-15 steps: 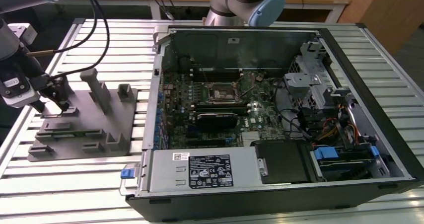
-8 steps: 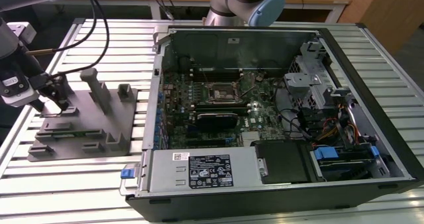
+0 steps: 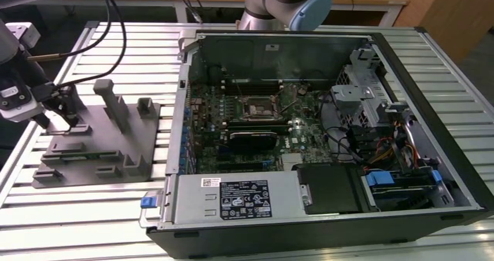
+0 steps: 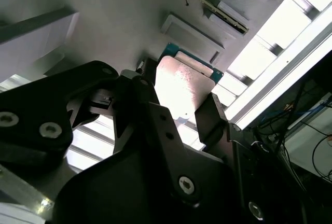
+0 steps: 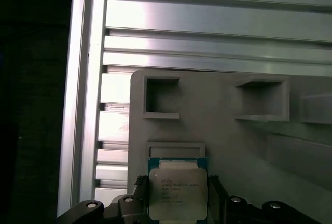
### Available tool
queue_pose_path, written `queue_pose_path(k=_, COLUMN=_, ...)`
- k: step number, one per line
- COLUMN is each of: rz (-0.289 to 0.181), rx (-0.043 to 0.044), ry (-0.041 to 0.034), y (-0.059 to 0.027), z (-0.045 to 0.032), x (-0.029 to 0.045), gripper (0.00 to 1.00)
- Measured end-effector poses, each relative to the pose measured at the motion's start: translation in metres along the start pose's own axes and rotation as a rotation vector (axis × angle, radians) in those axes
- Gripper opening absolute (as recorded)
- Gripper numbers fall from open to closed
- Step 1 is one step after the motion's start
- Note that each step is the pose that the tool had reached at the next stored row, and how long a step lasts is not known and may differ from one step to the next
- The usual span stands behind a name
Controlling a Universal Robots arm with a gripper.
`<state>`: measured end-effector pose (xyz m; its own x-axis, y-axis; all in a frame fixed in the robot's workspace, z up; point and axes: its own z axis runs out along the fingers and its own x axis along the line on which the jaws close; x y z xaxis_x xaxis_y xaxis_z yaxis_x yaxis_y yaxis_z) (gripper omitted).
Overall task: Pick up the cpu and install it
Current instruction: 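Pick up the cpu and move it towards the insertion slot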
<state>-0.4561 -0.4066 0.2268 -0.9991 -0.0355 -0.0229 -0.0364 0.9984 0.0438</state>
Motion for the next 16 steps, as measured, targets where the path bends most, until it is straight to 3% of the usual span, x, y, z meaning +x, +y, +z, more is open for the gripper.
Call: queue_pose_path(k=16, rz=0.000, rx=0.0000, ry=0.0000, y=0.0005, z=-0.0113, x=-0.0003, gripper=0.54)
